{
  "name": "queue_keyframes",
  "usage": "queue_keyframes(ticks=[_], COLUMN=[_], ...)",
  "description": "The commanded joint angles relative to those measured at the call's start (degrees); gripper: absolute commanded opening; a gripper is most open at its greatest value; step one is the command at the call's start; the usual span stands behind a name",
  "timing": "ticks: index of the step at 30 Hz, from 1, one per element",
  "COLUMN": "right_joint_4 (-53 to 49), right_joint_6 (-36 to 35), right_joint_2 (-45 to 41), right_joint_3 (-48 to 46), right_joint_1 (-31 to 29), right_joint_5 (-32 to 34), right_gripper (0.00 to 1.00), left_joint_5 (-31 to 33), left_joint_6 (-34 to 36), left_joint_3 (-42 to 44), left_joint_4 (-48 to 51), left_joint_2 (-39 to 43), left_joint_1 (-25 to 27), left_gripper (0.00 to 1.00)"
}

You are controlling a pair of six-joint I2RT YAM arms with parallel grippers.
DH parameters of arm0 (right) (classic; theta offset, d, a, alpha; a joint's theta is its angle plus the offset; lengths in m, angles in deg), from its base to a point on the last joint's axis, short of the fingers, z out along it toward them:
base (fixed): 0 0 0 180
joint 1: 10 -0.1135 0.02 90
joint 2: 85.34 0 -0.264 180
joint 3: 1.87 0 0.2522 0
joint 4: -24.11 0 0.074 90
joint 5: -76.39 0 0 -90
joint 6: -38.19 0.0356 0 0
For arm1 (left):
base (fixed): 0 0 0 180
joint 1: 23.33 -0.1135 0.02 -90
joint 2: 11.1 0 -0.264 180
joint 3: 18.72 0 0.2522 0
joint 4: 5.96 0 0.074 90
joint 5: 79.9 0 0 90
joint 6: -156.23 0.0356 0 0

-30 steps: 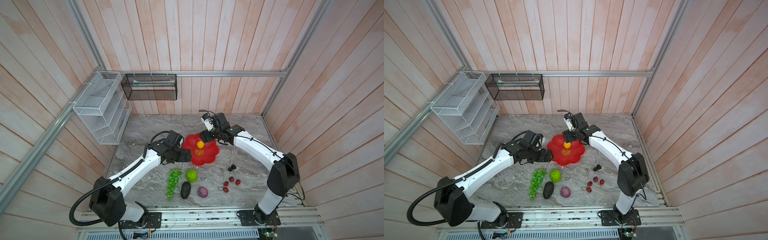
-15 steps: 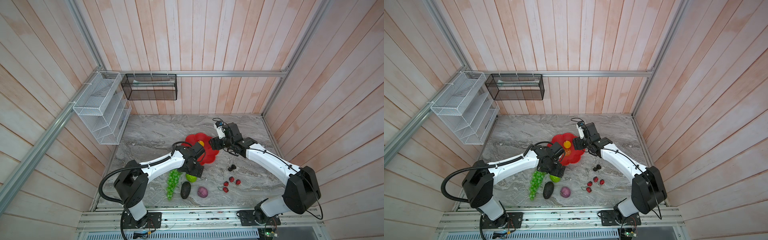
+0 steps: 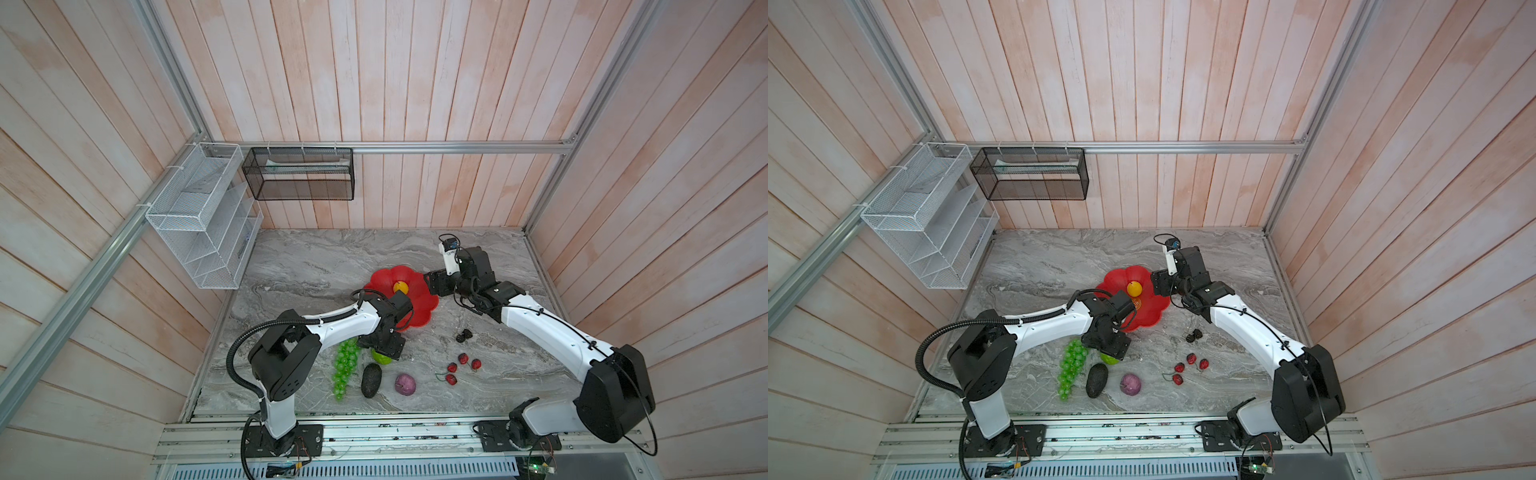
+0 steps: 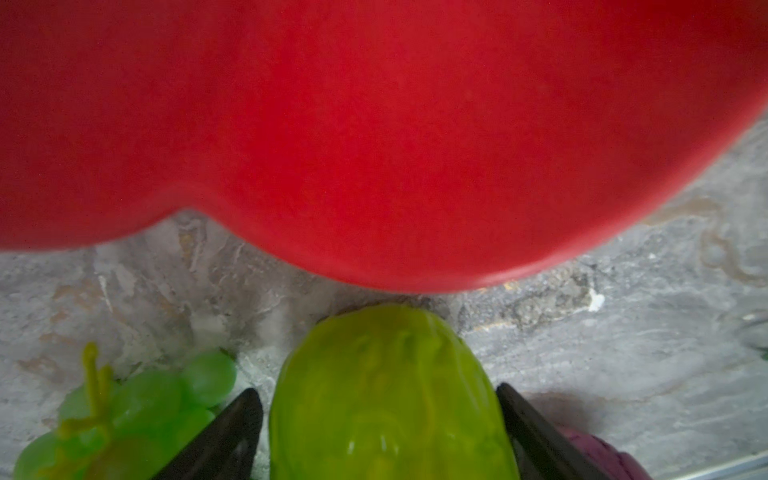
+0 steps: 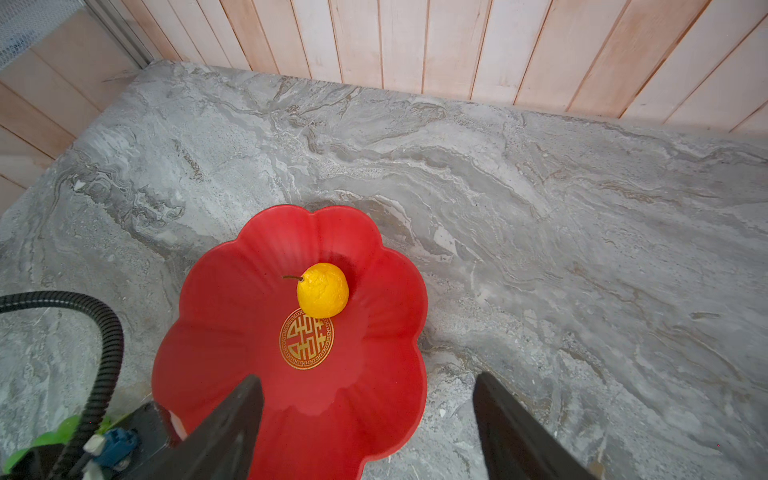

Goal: Place and organize the fake fruits in the fruit bowl
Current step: 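Reach the left gripper to the green citrus and grasp it while the right arm withdraws, then lift the green citrus with the left gripper and lower it into the bowl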

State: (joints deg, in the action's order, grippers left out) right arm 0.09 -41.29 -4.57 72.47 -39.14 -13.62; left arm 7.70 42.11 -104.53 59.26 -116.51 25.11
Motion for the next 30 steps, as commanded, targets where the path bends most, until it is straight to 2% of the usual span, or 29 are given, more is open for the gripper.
queue_keyframes(ticks=[1,8,11,15,23,30], right_joint_4=[1.3,1.4,2.2,3.1,4.0,3.8], right_joint_6=[0.6,0.8,1.0,1.6,3.0,2.8], right_joint_2=[-0.5,0.3,0.1,0.3,1.1,1.6], right_joint_3=[-1.3,-0.6,-0.8,-1.2,-0.6,0.0], right_joint_1=[0.2,0.2,0.2,0.2,0.2,0.1], right_joint_5=[0.7,0.4,0.1,0.0,-1.3,-2.3], right_gripper=[0.8,0.79,0.78,0.78,0.77,0.76], left_joint_5=[-1.2,-1.2,-1.5,-2.1,-4.7,-5.6], left_joint_6=[0.8,0.3,0.5,0.0,0.2,1.6], left_joint_3=[-0.2,-1.5,-1.7,-1.3,-6.1,-13.6], left_joint_4=[-0.9,-0.3,0.2,0.5,4.8,2.7], left_joint_2=[-1.3,-0.9,-0.1,2.7,9.8,7.7], left_joint_1=[0.2,0.1,0.1,-0.1,-3.8,-9.2], left_gripper=[0.83,0.62,0.47,0.39,0.38,0.38])
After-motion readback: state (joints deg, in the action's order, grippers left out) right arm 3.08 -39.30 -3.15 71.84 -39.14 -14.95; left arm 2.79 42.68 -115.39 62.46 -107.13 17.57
